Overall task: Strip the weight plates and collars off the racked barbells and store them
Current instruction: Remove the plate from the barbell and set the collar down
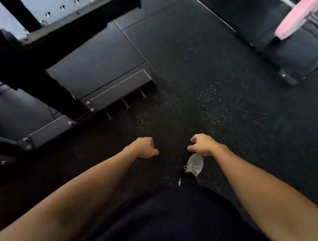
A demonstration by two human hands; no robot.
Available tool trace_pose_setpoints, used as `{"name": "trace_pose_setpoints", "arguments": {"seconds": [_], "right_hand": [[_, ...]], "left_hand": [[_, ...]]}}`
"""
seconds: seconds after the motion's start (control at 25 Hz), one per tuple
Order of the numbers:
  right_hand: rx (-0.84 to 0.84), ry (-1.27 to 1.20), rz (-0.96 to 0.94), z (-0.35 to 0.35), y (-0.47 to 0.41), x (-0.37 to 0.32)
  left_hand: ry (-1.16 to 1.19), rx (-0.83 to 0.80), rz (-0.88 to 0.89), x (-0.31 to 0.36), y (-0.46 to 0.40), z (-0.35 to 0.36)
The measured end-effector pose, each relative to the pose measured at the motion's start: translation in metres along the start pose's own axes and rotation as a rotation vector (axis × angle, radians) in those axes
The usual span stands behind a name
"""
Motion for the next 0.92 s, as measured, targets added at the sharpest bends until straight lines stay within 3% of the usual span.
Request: {"name": "trace_pose_setpoints", "arguments": {"seconds": [0.2, 0.36, 0.56, 0.72, 0.92], "right_hand": [[-0.095, -0.033, 0.073, -0.010, -0.014, 0.116], [-0.082, -0.061, 0.084, -0.052, -0.034, 0.165], [-0.115, -0.029, 0.033, -0.108, -0.082, 0.173], [-0.142, 0.028, -0.002, -0.171, -0.138, 0.173], [-0.117, 0.028, 0.013, -0.294, -0.229, 0.169]], "left_hand": [[-0.090, -0.121, -0.071, 0.079, -0.050, 0.047], [-0.097, -0.119, -0.051, 0.138, -0.083, 0.035], [0.013, -0.024, -0.012, 0.185, -0.134, -0.016], [0.055, -0.090, -0.068, 0.205, -0.192, -0.048], [0.109, -0.123, -0.069, 0.254, -0.289, -0.155]]}}
Point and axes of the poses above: each hand's wrist, its own y-axis away from the middle knuckle, its own z-axis out of the palm, x = y × z, the point moved 3 cm from there along -y, towards the middle knuckle, and after that the axes turned 12 degrees about y, right-handed, at the moved point
